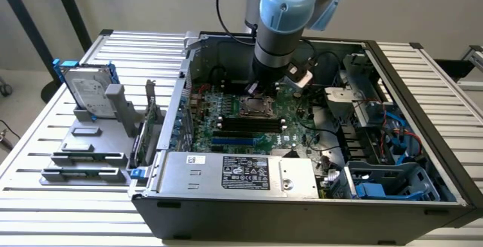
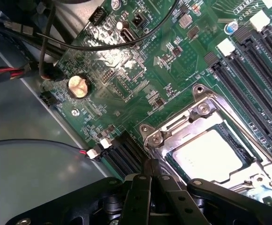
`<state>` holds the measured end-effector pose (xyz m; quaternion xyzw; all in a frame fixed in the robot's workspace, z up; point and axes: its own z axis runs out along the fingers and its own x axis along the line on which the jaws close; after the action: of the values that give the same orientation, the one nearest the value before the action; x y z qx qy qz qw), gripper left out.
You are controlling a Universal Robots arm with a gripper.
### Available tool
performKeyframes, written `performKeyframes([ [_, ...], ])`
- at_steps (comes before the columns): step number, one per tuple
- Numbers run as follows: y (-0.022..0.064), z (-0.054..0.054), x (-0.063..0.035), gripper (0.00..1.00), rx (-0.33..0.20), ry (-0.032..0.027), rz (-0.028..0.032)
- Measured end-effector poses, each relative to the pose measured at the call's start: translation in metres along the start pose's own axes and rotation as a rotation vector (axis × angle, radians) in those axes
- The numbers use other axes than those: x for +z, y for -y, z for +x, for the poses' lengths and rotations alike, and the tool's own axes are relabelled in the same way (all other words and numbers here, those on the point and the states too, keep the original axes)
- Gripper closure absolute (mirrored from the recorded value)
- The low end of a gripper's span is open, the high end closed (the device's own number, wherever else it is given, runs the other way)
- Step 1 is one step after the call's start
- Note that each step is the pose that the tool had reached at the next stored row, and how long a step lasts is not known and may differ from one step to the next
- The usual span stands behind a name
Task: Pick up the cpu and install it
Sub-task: 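Install the first cpu locking lever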
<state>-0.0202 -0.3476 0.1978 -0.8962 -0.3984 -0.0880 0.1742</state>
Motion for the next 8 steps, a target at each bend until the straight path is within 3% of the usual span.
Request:
performKeyframes([
  [8,-0.0026,-0.008,-0.0176,0.89,0.009,-0.0129,0.0145],
])
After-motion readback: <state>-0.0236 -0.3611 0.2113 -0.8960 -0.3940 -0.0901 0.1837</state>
